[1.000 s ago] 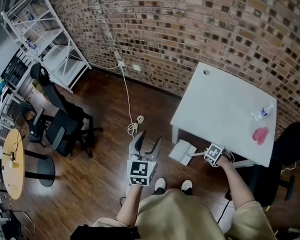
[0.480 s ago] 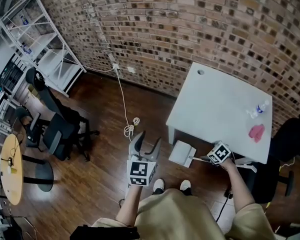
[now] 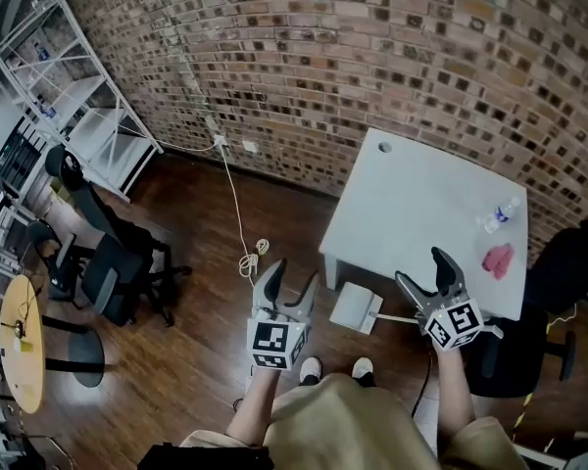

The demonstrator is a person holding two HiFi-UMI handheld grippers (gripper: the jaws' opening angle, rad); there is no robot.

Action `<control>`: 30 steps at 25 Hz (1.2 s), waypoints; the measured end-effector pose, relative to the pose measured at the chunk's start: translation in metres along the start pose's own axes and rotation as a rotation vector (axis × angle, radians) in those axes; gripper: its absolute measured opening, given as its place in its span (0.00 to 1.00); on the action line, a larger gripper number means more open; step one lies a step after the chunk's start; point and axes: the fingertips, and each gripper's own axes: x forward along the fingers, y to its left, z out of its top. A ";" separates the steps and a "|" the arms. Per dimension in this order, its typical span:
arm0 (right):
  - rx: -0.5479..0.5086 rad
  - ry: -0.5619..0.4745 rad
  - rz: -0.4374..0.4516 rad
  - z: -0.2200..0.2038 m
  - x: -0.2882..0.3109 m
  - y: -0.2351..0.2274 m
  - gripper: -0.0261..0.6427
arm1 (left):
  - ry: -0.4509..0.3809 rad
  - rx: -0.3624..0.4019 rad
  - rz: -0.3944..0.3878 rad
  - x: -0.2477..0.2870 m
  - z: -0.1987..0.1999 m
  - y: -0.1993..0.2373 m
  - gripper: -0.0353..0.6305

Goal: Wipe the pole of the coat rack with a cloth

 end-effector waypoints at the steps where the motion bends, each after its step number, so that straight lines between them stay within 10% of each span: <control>1: -0.023 -0.033 -0.036 0.016 -0.003 -0.001 0.70 | -0.010 0.002 -0.007 0.002 0.005 -0.003 0.42; 10: -0.106 -0.134 -0.208 0.074 -0.018 0.015 0.67 | -0.090 0.005 -0.040 0.006 0.035 -0.016 0.42; 30: -0.097 -0.089 -0.186 0.064 -0.014 0.040 0.64 | -0.081 0.002 -0.074 0.006 0.032 -0.018 0.42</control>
